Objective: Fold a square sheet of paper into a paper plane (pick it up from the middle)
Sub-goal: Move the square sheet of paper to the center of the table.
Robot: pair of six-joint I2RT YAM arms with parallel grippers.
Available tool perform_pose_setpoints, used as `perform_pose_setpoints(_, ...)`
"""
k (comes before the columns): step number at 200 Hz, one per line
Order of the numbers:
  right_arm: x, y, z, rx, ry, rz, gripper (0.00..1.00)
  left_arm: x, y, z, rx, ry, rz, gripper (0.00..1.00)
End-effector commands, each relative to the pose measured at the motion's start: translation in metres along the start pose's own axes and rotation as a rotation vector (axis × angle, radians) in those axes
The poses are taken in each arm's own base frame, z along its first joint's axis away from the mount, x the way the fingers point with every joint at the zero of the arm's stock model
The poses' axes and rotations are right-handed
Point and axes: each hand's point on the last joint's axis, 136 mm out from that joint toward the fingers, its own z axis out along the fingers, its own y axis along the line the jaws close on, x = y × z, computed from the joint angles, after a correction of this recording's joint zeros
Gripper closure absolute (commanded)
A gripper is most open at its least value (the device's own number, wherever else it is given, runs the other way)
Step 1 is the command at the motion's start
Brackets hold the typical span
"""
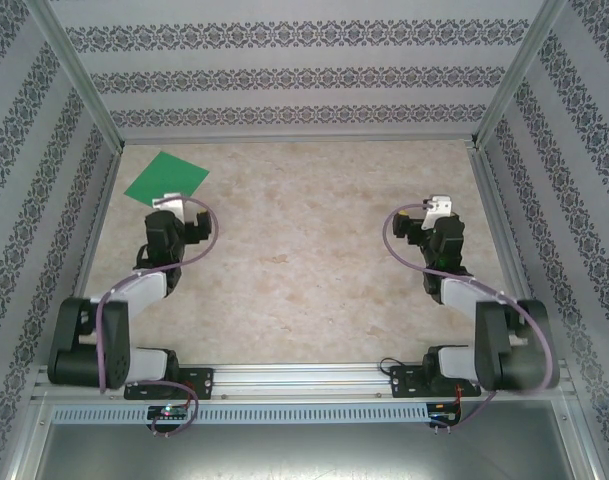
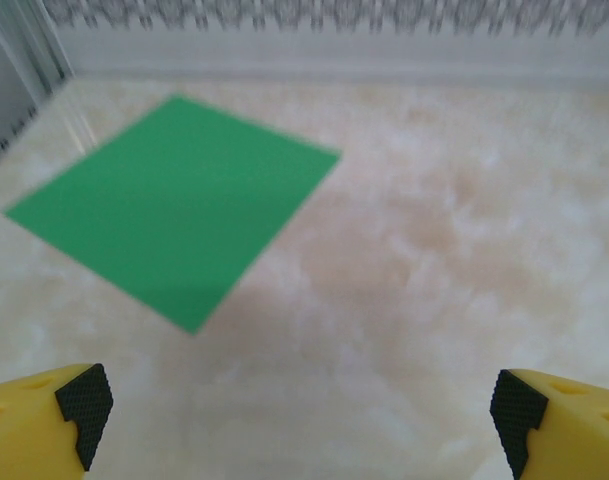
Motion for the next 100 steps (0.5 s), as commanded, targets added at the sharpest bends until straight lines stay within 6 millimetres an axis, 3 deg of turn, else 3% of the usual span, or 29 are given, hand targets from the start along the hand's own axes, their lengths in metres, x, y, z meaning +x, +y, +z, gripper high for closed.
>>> perform_pose_setpoints(1,-0.017,0.02,-0.012,-0.106,0.035,0.013,0.02,-0.012,0.002,-0.017,-0.011,0.083,-0.091,0.0)
perform_pose_setpoints(33,-0.024,0.062,-0.031,-0.274,0.098,0.036,0.02,-0.013,-0.018,-0.014,0.07,0.233,-0.176,0.0)
perform_pose_setpoints(70,-0.022,0.119,-0.05,-0.46,0.189,0.019,0.02,0.011,-0.02,0.021,0.035,0.449,-0.14,0.0)
perform_pose_setpoints(100,-0.017,0.154,-0.057,-0.53,0.209,-0.013,0.02,0.023,-0.008,0.054,-0.052,0.565,-0.09,0.0)
